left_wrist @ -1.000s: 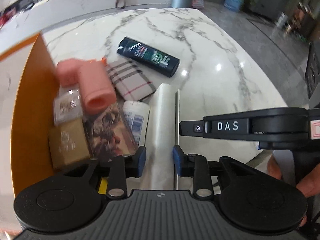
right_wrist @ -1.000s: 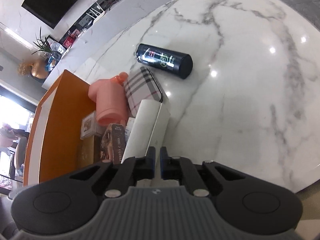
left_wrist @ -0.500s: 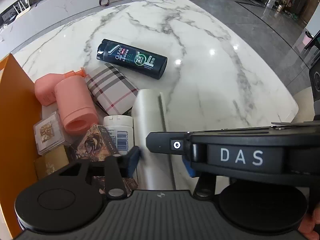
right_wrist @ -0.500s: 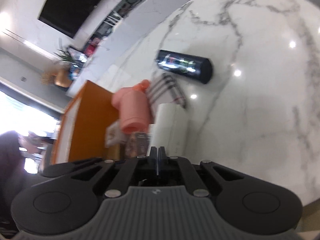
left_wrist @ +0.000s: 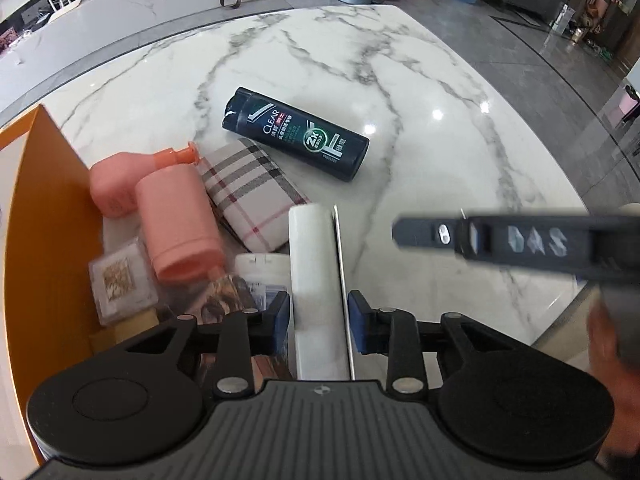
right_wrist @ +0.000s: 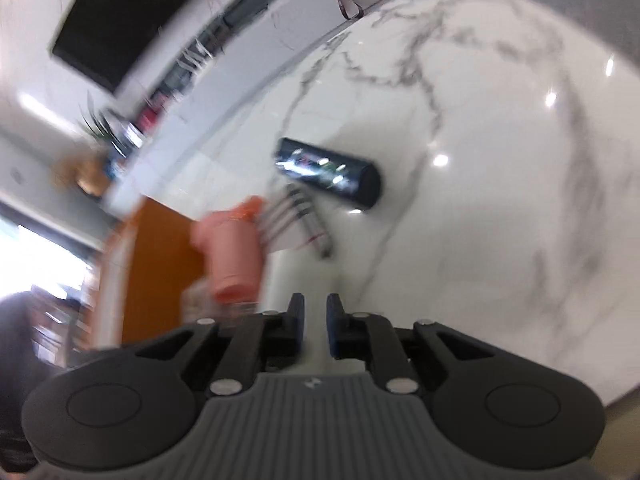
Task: Organize rigid objects
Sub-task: 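Grasp the dark blue CLEAR shampoo bottle with the right tool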
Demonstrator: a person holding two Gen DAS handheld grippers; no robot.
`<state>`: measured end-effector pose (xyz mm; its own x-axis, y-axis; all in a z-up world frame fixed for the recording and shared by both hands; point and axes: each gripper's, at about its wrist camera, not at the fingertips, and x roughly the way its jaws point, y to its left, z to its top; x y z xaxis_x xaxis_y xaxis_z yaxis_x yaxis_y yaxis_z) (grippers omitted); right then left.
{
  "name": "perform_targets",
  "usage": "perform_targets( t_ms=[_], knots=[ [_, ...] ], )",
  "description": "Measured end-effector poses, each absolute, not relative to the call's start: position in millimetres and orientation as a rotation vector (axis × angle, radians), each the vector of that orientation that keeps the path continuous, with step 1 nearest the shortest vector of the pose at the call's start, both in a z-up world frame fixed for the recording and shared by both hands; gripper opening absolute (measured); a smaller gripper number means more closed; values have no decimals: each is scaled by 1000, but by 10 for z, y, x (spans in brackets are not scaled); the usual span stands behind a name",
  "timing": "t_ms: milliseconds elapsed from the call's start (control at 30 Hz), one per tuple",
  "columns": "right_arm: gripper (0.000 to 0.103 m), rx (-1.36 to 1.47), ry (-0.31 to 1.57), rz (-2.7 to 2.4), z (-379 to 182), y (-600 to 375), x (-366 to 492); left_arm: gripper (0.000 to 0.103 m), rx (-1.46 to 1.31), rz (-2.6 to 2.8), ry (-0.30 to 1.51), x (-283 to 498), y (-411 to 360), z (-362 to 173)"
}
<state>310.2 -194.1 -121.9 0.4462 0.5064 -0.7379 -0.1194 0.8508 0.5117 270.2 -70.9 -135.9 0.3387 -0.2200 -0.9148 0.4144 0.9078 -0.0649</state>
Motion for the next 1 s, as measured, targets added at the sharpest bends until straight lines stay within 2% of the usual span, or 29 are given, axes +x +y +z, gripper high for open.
perform_targets(
  t_ms=[33,67,200,267,300,333,567,1000],
  knots=[
    [13,372,1037,409,-1216,-1923,3189,39,195,-412,1159,2731,-720,-1381],
    [13,327,1038,420,-1213,-1886,3279,34,195,-410,1162,2749,-734,-1403],
    [14,131,1020,469,-1200,-1696,3674,33,160,-428,1170,2797,-711,-1412],
    [23,48,1002,506,-1175,-1601,3817,32,114,-440,1178,2849,-654,-1370],
    [33,9,994,526,-1168,-1540,3895,32,95,-446,1180,2881,-630,-1342],
    [37,-38,989,555,-1170,-1461,3981,32,79,-447,1174,2913,-607,-1309],
    [36,-175,1021,610,-1315,-1076,4446,32,-38,-435,1167,3172,-431,-1146],
    [40,-74,1119,593,-1504,-962,4635,32,-167,-418,1196,3287,-218,-1178]
  ],
)
